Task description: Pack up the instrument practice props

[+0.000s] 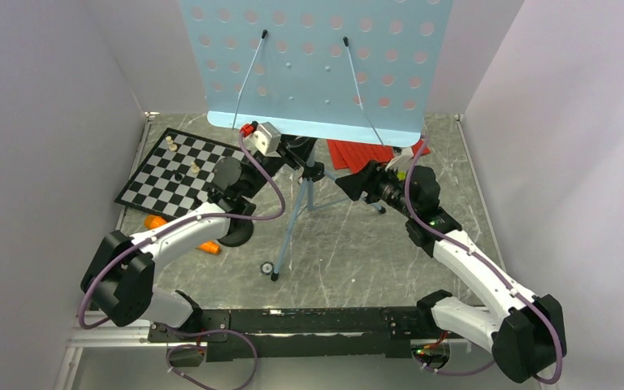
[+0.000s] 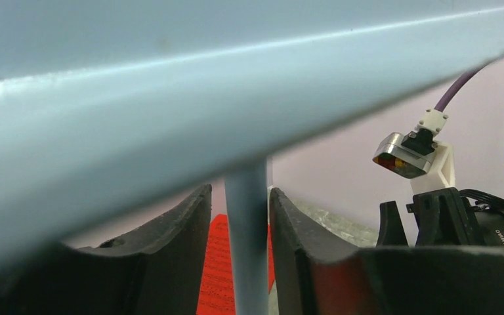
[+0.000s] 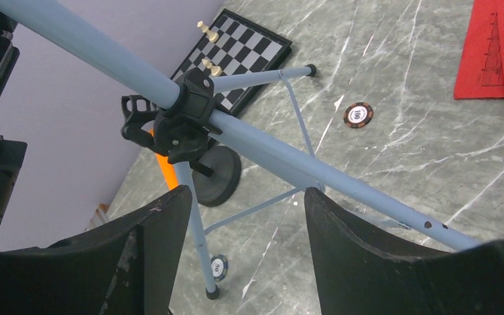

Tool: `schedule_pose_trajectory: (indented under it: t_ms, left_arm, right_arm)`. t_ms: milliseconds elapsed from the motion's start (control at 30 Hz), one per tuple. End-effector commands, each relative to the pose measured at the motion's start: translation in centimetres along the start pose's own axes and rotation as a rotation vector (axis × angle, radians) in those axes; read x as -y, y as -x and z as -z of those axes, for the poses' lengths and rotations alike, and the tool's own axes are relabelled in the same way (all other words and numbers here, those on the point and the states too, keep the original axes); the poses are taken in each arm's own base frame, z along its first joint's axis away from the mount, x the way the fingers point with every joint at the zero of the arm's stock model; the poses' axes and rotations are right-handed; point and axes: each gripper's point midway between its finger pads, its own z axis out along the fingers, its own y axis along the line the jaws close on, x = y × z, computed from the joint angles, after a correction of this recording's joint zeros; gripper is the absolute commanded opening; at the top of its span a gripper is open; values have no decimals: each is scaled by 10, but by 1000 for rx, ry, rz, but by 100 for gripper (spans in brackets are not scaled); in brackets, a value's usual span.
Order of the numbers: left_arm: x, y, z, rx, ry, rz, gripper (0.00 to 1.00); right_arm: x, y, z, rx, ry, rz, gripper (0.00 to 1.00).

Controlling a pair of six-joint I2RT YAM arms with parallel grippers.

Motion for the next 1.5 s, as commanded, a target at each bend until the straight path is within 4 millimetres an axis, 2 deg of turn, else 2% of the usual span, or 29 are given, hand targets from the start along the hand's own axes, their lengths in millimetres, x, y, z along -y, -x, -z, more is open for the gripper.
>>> schedule_pose_trajectory:
  t_ms: [0, 233, 367, 533, 733, 1000, 1100, 1233, 1333, 1400, 1467]
  left_arm:
    - [6, 26, -11, 64, -34, -43, 40]
    - [4, 17, -7, 19, -27, -114, 15]
    - [4, 19, -5, 9, -28, -137, 0]
    - [7, 19, -3, -4, -40, -143, 0]
    - [6, 15, 2, -25, -35, -159, 0]
    - [7, 11, 5, -36, -41, -160, 0]
    - [8, 10, 6, -39, -45, -157, 0]
    - [9, 9, 8, -42, -48, -157, 0]
    - [9, 8, 9, -44, -48, -157, 0]
    - [9, 8, 10, -44, -47, -157, 0]
    - [9, 8, 11, -46, -46, -156, 0]
  right_arm:
    - [-20, 14, -3, 21, 64, -13, 68]
    - [-36, 19, -7, 4, 111, -70, 70]
    - [-47, 22, -13, -2, 151, -135, 70]
    - [-48, 19, -30, -24, 175, -229, 65]
    - [-52, -1, -50, -126, 177, -248, 61]
    - [-63, -3, -60, -140, 250, -306, 56]
    - [-61, -4, -63, -143, 237, -300, 51]
    - [-56, -3, -66, -127, 220, -279, 35]
    - [-56, 0, -67, -108, 226, -266, 29]
    - [-56, 2, -68, -99, 226, -247, 21]
    - [-57, 7, -69, -83, 228, -206, 5]
